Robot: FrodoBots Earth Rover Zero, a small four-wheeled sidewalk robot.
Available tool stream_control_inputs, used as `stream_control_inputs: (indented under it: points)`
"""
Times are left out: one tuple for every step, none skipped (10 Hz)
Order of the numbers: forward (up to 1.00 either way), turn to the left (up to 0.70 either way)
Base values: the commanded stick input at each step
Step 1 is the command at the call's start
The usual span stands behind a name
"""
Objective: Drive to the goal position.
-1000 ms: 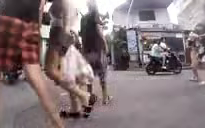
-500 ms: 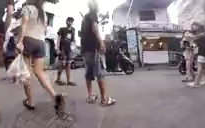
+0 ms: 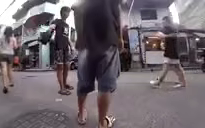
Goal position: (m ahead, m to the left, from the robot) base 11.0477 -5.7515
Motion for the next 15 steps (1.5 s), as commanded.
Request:
stream_control_inputs:
  points:
    - [0.00, 0.00]
    - [0.00, 0.00]
    - [0.00, 0.14]
    - [0.00, 0.45]
    - [0.00, 0.45]
    - [0.00, 0.45]
    - [0.00, 0.11]
    - [0.00, 0.00]
    - [0.00, 0.00]
    - [1.00, 0.00]
    - [1.00, 0.00]
    - [1.00, 0.00]
    - [1.00, 0.00]
    - [1.00, 0.00]
    - [1.00, 0.00]
